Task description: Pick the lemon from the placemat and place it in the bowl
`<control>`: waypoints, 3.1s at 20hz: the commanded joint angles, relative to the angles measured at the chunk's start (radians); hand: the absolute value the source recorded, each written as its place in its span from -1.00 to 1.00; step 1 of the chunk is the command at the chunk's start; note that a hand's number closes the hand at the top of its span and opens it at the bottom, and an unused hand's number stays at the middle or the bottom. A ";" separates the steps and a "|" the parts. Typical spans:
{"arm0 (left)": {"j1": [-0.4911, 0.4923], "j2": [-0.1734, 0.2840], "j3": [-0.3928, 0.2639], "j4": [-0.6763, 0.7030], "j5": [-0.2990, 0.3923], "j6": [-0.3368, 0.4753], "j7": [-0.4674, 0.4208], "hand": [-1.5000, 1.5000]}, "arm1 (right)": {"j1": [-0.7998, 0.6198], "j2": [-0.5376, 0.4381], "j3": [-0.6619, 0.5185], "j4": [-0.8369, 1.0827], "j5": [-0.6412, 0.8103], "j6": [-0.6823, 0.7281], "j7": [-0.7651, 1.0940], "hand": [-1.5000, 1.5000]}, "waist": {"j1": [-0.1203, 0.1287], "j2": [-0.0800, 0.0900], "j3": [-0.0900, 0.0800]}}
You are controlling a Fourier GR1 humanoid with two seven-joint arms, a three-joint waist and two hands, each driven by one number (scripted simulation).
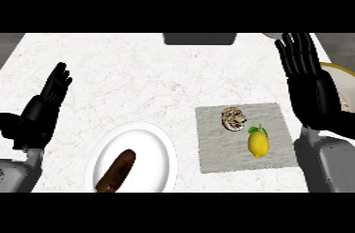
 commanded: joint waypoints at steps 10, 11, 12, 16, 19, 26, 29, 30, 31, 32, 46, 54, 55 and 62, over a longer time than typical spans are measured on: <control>0.027 -0.113 -0.170 -0.047 0.034 -0.163 -0.031 0.00 | 0.342 0.030 -0.079 0.066 0.502 -0.582 0.265 -1.00 | -0.040 0.012 0.013; 0.009 -0.132 -0.199 -0.073 0.010 -0.141 0.004 0.00 | 0.383 0.105 -0.033 0.048 0.533 -0.635 0.215 -1.00 | -0.024 0.009 0.016; -0.031 -0.185 -0.231 -0.034 -0.025 -0.120 0.000 0.00 | 0.393 0.116 -0.004 0.031 0.581 -0.660 0.213 -1.00 | -0.023 0.010 0.016; -0.005 -0.132 -0.192 -0.065 0.010 -0.174 0.013 0.00 | 0.386 -0.013 0.084 -0.011 0.863 -0.589 0.490 -1.00 | 0.000 0.007 0.012; -0.020 -0.147 -0.192 0.030 -0.009 -0.209 -0.054 0.00 | 0.309 -0.058 0.108 0.046 0.973 -0.463 0.651 -1.00 | 0.005 0.013 0.012; -0.027 -0.155 -0.200 -0.024 -0.013 -0.180 0.001 0.00 | 0.270 -0.174 0.164 -0.009 0.936 0.062 1.021 -1.00 | 0.012 0.007 0.009; -0.007 -0.177 -0.226 -0.030 -0.021 -0.179 -0.010 0.00 | 0.176 -0.117 0.179 -0.016 0.836 0.245 1.200 -1.00 | 0.033 0.009 0.009; -0.019 -0.175 -0.213 -0.046 -0.014 -0.168 0.018 0.00 | 0.162 -0.129 0.167 -0.055 0.791 0.320 1.249 -1.00 | 0.022 0.003 0.011; -0.021 -0.190 -0.221 -0.010 -0.030 -0.172 -0.016 0.00 | 0.118 -0.109 0.169 -0.039 0.771 0.365 1.313 -1.00 | 0.021 0.009 0.011; -0.035 -0.154 -0.188 -0.013 -0.006 -0.206 -0.007 0.00 | 0.084 -0.082 0.169 -0.074 0.747 0.404 1.391 -1.00 | 0.018 0.006 0.011; -0.028 -0.204 -0.198 -0.037 -0.040 -0.188 0.036 0.00 | -0.054 0.015 0.158 0.025 0.668 0.454 1.606 -1.00 | 0.006 0.006 0.016; 0.029 -0.217 -0.205 -0.086 -0.076 -0.180 0.017 0.00 | -0.021 0.027 0.222 -0.019 0.811 0.433 1.586 -1.00 | 0.008 0.003 0.016; 0.013 -0.208 -0.191 -0.081 -0.073 -0.177 0.058 0.00 | -0.012 0.009 0.209 0.014 0.827 0.425 1.542 -1.00 | 0.009 0.005 0.016; 0.050 -0.208 -0.169 -0.057 -0.079 -0.225 -0.005 0.00 | 0.023 0.043 0.247 0.032 0.978 0.393 1.501 -1.00 | 0.011 0.006 0.016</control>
